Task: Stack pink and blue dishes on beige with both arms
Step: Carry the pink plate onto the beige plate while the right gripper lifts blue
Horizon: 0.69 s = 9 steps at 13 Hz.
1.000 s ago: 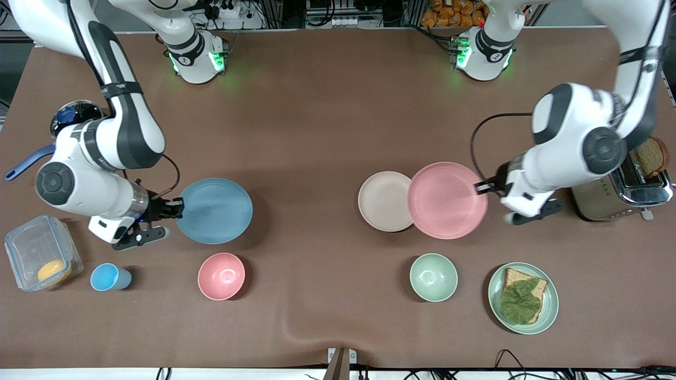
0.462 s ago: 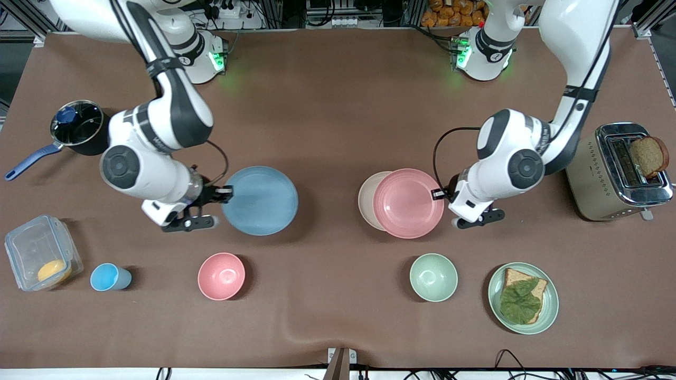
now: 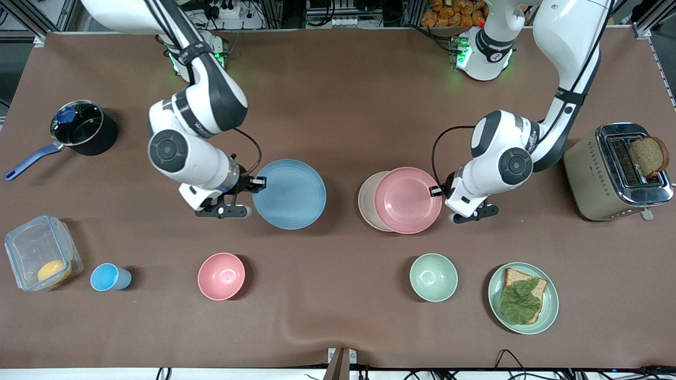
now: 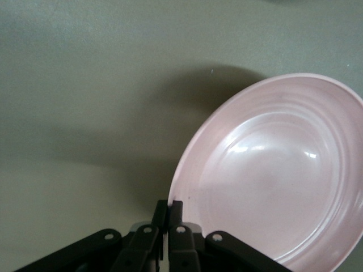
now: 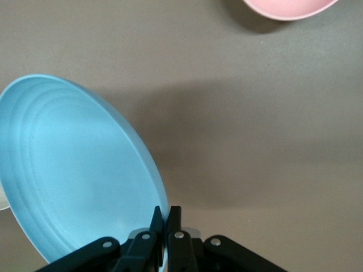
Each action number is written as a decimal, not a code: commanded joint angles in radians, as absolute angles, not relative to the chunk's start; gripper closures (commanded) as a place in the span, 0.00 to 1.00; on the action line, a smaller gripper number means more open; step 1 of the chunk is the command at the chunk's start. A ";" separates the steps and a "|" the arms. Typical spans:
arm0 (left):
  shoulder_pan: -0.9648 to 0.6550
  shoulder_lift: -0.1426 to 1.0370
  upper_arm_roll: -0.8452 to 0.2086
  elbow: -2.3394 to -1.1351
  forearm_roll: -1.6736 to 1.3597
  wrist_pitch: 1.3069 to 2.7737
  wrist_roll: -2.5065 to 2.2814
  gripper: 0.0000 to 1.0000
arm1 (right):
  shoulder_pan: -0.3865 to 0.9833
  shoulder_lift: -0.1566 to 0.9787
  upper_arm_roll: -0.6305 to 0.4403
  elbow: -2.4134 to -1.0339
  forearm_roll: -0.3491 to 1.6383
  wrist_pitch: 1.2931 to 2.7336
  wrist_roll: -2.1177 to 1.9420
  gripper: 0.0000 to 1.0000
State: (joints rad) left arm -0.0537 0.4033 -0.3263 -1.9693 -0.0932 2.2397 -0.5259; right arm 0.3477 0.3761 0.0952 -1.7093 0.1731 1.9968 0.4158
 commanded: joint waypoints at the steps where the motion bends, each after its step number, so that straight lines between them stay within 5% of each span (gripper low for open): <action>1: -0.054 0.356 -0.339 -2.049 -0.081 2.315 -0.511 1.00 | 0.351 0.368 0.086 -1.721 0.190 2.006 0.457 1.00; 9: -0.064 0.387 -0.357 -2.085 -0.083 2.431 -0.511 1.00 | 0.348 0.370 0.086 -1.721 0.244 1.997 0.489 1.00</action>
